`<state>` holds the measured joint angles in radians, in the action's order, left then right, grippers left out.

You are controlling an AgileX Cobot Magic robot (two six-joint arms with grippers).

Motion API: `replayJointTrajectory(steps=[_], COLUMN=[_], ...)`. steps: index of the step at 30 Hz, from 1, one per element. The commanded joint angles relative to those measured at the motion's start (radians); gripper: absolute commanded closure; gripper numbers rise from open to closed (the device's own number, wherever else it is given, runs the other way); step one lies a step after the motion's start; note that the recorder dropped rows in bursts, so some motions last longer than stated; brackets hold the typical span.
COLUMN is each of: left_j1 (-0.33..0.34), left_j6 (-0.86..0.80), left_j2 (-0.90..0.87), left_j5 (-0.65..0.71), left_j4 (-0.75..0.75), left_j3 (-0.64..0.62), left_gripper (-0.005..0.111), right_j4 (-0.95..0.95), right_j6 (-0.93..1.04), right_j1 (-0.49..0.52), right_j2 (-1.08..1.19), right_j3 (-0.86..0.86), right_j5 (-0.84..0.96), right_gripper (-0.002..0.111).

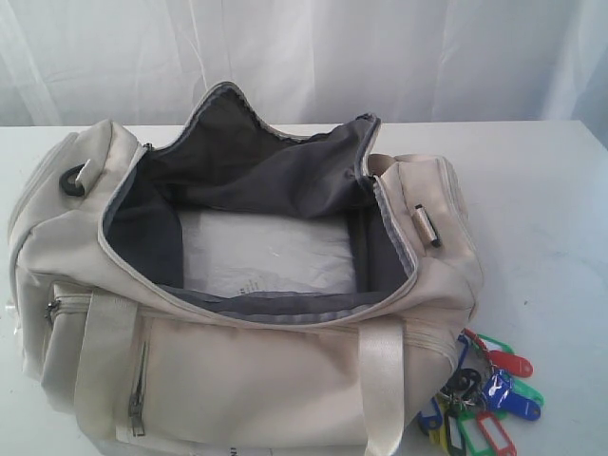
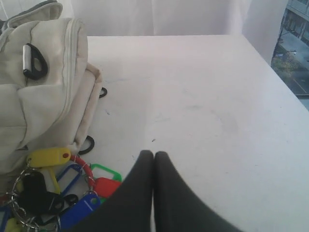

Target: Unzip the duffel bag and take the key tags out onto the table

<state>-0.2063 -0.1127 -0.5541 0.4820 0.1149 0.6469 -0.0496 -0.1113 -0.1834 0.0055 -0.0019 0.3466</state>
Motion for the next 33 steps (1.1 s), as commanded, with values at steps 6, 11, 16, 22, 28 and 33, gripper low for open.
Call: replayJointTrajectory(steps=[6, 11, 16, 22, 28, 33], left_j1=[-0.005, -0.005, -0.005, -0.005, -0.005, -0.005], left_j6=[0.001, 0.001, 0.001, 0.001, 0.001, 0.001], left_j2=[0.006, 0.006, 0.006, 0.006, 0.006, 0.006], left_j5=[0.003, 0.003, 0.003, 0.003, 0.003, 0.003], left_j4=[0.011, 0.011, 0.011, 0.011, 0.011, 0.011], left_j3=[-0.007, -0.007, -0.007, -0.007, -0.007, -0.007], left_gripper=[0.107, 0.107, 0.107, 0.107, 0.107, 0.107], right_j4=[0.000, 0.000, 0.009, 0.013, 0.013, -0.019], right_j6=[-0.005, -0.005, -0.007, -0.072, -0.072, -0.065], right_j1=[-0.030, -0.075, -0.077, -0.077, -0.054, -0.045], right_j2=[-0.005, -0.005, -0.005, -0.005, -0.005, -0.005], right_j3=[0.002, 0.002, 0.002, 0.002, 0.002, 0.002], right_j5=[-0.001, -0.001, -0.001, -0.003, -0.003, -0.010], right_gripper=[0.108, 0.108, 0.108, 0.108, 0.108, 0.108])
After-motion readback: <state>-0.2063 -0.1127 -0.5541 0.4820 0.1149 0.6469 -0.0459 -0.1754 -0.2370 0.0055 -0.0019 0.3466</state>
